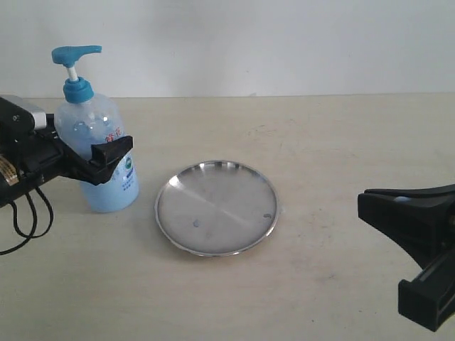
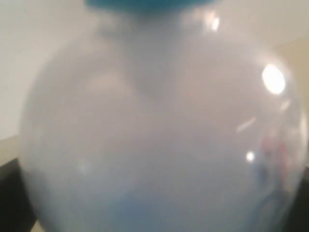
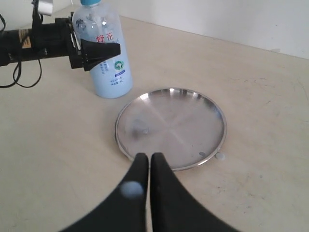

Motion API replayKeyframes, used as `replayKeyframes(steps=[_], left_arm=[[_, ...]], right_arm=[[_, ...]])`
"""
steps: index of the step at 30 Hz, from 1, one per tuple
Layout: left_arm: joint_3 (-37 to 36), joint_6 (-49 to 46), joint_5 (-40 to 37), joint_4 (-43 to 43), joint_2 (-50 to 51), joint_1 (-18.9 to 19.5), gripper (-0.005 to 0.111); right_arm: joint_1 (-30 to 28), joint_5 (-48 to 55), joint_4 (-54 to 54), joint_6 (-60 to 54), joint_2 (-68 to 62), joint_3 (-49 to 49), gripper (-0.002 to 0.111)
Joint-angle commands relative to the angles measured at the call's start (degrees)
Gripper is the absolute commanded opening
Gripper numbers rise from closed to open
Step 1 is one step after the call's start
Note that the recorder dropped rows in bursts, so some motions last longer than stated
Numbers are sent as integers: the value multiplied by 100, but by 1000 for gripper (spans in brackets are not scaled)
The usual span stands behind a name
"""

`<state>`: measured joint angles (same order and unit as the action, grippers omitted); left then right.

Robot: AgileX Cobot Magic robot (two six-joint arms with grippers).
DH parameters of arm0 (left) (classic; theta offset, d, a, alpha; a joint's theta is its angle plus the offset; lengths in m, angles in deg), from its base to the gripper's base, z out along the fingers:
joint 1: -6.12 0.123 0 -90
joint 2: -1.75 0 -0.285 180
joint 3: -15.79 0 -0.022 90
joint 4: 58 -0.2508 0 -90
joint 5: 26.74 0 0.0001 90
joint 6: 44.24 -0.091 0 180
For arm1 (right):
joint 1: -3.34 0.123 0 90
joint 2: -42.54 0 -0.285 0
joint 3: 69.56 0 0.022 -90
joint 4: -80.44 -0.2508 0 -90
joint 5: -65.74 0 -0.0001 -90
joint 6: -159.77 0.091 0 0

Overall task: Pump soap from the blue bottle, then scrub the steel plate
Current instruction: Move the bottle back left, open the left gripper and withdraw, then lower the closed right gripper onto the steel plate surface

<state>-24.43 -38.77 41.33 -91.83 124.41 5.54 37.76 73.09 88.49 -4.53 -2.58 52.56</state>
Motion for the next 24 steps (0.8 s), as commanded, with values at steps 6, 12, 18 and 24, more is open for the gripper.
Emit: replayKeyframes(steps=[6,12,18,24], left_arm=[[-706,-80,-711,40,-1282,219,109],[-1283,-80,-856,525,-2440,278,109],[-1667,-170,-1266,3383,-4210,278,99],[-1667,-2311,-3384,5316,-6100,278,27]], right_arm=[[-19,61,59,-20,4,-16,0],[-19,61,217,-20,4,-16,0],[-19,103,229,-20,4,-16,0],[-19,103,229,-20,4,-16,0]])
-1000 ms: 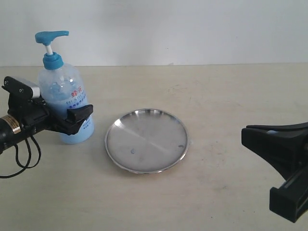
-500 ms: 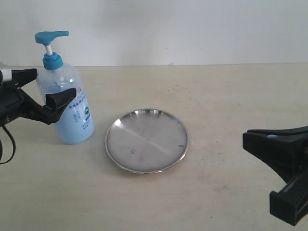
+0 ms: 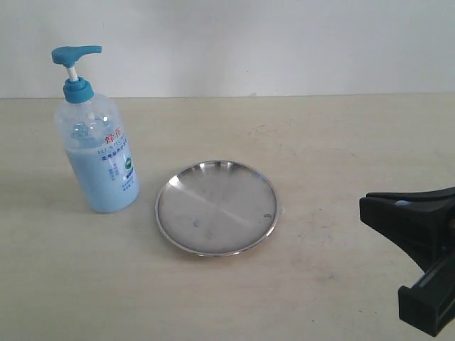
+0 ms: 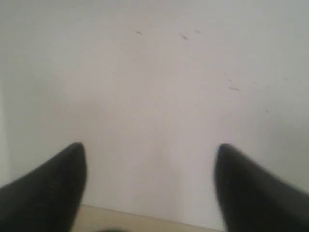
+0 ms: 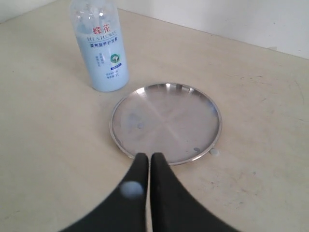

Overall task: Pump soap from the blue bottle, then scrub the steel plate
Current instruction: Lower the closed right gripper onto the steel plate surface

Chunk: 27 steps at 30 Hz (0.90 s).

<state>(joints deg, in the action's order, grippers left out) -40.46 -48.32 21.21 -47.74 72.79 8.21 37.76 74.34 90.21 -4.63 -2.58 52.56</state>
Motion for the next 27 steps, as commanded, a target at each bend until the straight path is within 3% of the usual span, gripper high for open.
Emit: replayKeyframes(steps=[1,2,3,4,5,6,7,9,11,13,16,17,22,27], left_arm=[[-64,-1752,-1983,825,-1280,11,9],[-64,-1927,-2412,773,-1500,11,5],[-64,-2107,-3438,773,-1991,11,4],[-64,-2122,-3846,773,-2226,11,4],[-64,-2296,-4877,773,-2677,11,4],[-64,-2394,-5293,773,-2859,11,4],[-64,-2791,-6334,773,-3340,11,4],[-64,-3007,-7666,839,-4063,11,4],[-64,-2428,-8285,1034,-4783,11,4],[-130,-1505,-7833,1097,-5437,11,4],[-795,-1130,-5500,1097,-5921,11,4],[-1097,-1130,-5039,1097,-5921,11,4],[-2097,-1130,-5141,1097,-5830,11,4],[-2097,-1134,-5794,1032,-5830,11,4]], right_arm=[[-19,-23,58,-9,4,-16,0],[-19,-23,58,-9,4,-16,0],[-19,-23,107,-9,4,-16,0],[-19,-23,136,-9,4,-16,0],[-19,-23,149,-54,4,-16,0],[-19,-23,149,-102,4,-16,0],[-19,-50,171,-111,4,-16,0],[-19,-194,211,-111,4,-16,0],[-19,-353,211,-111,-84,99,0],[-19,-678,309,-142,-429,367,0],[-19,-1249,320,-982,-1643,941,0],[-19,-1273,320,-1164,-2131,1091,0],[-19,-1402,274,-1165,-3838,1687,0],[-19,-1310,274,-1032,-4880,2479,0]])
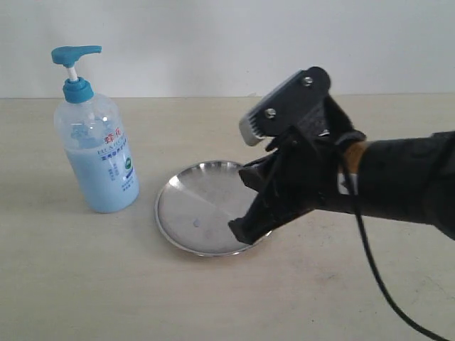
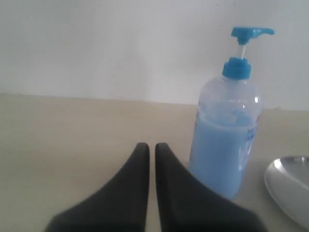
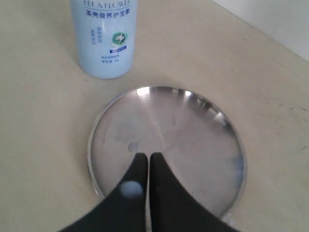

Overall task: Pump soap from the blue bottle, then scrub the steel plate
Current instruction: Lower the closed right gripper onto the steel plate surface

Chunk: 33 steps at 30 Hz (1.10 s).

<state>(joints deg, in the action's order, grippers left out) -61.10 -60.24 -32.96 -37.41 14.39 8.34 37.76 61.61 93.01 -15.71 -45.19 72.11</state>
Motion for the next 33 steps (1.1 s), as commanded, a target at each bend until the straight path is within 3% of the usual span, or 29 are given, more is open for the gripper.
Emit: replayKeyframes(steps=[1,4,12,19,22,25,29,31,33], left_arm=[[-33,58,-545,-1,10,-2,4],[-33,58,-687,-1,10,-2,4],[-33,126,-696,-1,10,-2,4],[-33,501,-696,138,10,-2,4],[-33,501,-696,138,10,-2,4],[-33,501,-696,138,10,-2,4],[-33,501,-696,138,10,-2,4],[-33,501,-696,138,10,-2,4],[-33,501,-696,138,10,-2,4]], right_arm=[[-19,-11,-6,119,-791,693,0],[-19,170,-6,147,-1260,1230,0],[-19,2494,-160,73,-2849,3349,0],[-19,5623,-2312,-2210,-3322,4713,0],[-74,6332,-1472,-1661,-3333,4930,0],[-343,5660,-540,-779,-3416,4957,0],[-625,4810,-2264,-1642,-3974,5368,0],[-652,5307,-3497,-2529,-4385,5729,0],[-652,6719,-3944,-2796,-4815,6097,0]])
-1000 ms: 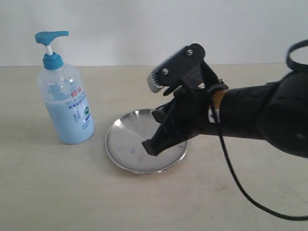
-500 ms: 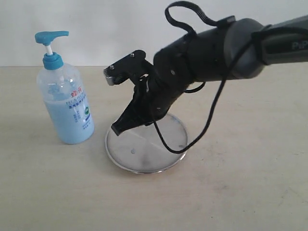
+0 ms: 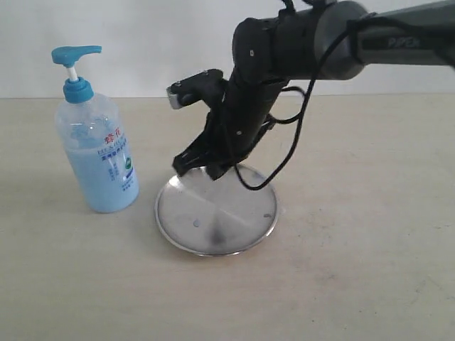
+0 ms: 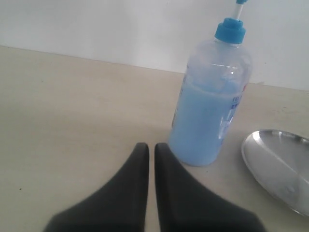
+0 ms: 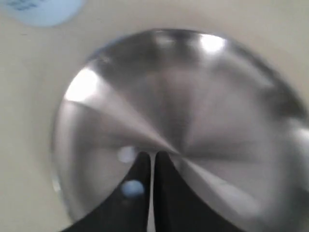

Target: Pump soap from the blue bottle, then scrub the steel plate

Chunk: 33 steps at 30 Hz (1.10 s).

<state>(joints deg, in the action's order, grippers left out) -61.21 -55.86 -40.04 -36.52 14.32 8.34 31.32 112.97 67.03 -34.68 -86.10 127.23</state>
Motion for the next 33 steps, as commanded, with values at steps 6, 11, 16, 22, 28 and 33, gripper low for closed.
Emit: replayKeyframes(steps=[6,11,16,22,28,33], left_arm=[[-22,64,12,50,17,-2,4],[-22,64,12,50,17,-2,4],[-22,64,12,50,17,-2,4],[-22,64,12,50,17,-2,4],[-22,64,12,50,17,-2,4],[-22,64,12,50,17,-2,4]], right_arm=[[-7,1932,1089,433,-749,725,0],[3,87,-725,-943,-642,1076,0],[-114,2147,3053,1022,-613,1117,0],[-278,1765,-1247,-2342,-650,1293,0],[-348,1189,2936,1324,-612,1266,0],[-346,1735,315,-1488,-612,1266,0]])
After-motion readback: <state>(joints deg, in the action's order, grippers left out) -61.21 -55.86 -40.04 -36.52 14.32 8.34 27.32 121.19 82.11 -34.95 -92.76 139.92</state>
